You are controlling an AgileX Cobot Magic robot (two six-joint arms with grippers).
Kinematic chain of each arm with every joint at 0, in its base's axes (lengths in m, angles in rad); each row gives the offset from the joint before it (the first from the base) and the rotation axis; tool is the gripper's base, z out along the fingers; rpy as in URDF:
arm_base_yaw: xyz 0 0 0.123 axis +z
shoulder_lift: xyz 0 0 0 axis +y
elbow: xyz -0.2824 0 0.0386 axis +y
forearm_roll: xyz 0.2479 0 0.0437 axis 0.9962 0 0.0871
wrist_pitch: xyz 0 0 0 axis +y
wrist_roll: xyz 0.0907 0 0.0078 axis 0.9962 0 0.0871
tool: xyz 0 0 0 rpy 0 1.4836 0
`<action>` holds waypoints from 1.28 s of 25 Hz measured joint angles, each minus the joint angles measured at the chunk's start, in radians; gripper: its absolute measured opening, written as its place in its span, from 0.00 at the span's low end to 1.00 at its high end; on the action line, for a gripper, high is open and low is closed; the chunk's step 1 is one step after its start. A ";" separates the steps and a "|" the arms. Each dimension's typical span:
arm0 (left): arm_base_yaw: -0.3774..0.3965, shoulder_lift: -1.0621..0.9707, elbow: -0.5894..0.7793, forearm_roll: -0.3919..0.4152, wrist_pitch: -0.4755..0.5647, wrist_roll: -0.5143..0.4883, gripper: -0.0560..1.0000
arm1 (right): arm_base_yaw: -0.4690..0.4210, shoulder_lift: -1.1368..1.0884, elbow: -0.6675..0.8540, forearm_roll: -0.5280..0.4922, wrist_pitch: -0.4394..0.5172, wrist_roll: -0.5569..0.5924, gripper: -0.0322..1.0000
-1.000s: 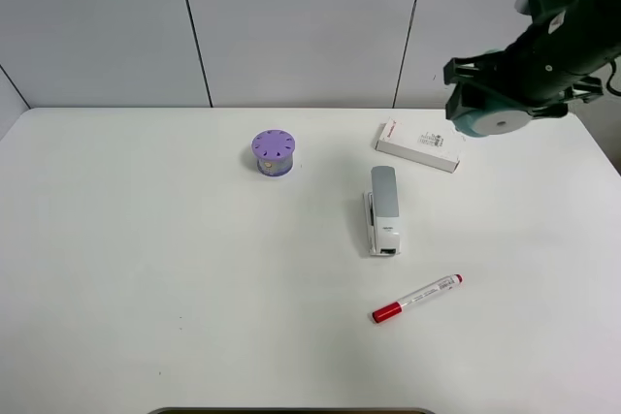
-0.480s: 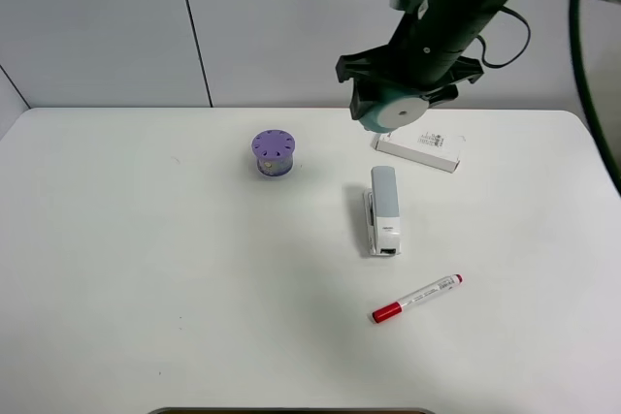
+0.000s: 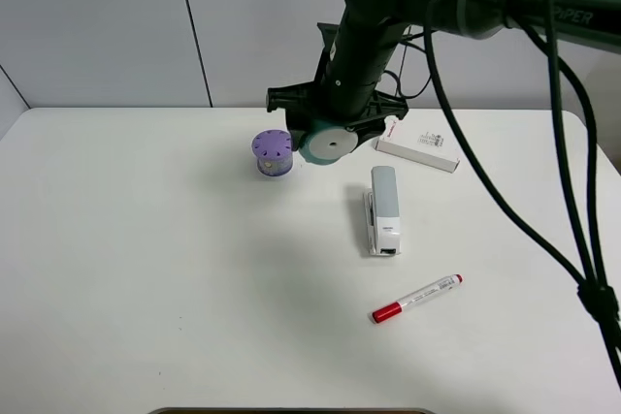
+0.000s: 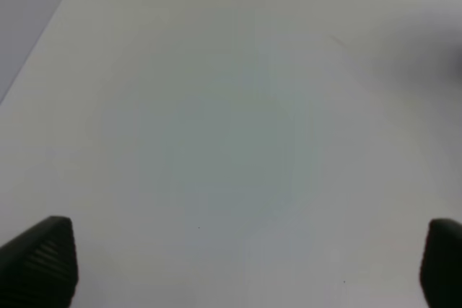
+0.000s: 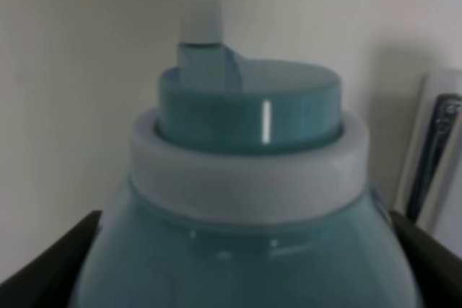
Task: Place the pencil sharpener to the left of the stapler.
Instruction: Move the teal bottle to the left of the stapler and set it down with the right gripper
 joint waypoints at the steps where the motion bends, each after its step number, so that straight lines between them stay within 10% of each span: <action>1: 0.000 0.000 0.000 0.000 0.000 0.000 0.96 | 0.010 0.007 0.000 -0.001 -0.005 0.019 0.69; 32: 0.000 0.000 0.000 0.000 0.000 0.000 0.96 | 0.079 0.317 -0.001 0.011 -0.187 0.157 0.69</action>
